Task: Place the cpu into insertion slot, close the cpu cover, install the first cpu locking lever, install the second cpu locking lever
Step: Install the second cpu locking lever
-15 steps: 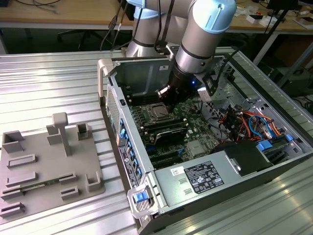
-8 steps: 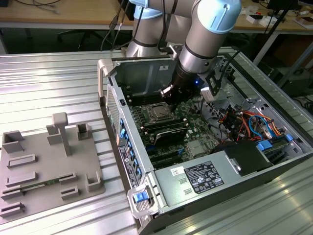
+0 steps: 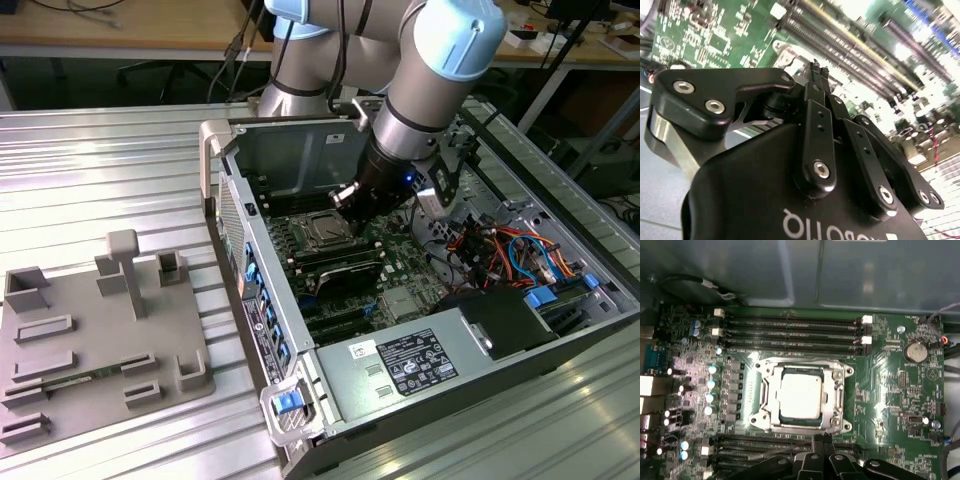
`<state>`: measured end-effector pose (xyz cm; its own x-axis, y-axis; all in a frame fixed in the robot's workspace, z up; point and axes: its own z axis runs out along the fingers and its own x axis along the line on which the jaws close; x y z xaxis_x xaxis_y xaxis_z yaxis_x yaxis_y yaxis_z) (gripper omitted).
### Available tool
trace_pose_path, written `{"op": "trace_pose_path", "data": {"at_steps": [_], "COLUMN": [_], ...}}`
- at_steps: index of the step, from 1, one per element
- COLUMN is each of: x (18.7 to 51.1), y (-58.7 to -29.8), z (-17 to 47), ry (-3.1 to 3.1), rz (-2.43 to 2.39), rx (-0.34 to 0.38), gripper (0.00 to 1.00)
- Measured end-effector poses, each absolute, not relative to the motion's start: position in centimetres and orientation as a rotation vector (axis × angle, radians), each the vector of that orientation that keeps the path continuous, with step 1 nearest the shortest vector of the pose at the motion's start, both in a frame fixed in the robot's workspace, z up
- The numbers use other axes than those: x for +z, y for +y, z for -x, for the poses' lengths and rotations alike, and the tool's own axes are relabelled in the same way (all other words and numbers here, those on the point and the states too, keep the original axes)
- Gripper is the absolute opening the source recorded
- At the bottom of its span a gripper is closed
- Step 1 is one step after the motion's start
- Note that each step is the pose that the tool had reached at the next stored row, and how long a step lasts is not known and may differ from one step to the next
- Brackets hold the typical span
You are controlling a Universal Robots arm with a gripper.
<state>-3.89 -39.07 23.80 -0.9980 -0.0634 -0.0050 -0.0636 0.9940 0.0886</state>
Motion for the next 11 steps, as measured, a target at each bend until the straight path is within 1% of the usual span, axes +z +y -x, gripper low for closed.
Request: {"op": "trace_pose_path", "data": {"at_steps": [1,3,8,11], "x": [23.80,23.79,23.74,23.73], "y": [-39.42,-39.81,-40.27,-40.32], "z": [3.93,4.15,4.66,4.89], "ry": [3.134,3.130,3.120,3.110], "rz": [0.100,0.099,0.100,0.099], "rx": [0.151,0.201,0.300,0.380], "gripper": [0.11,0.11,0.11,0.11]}}
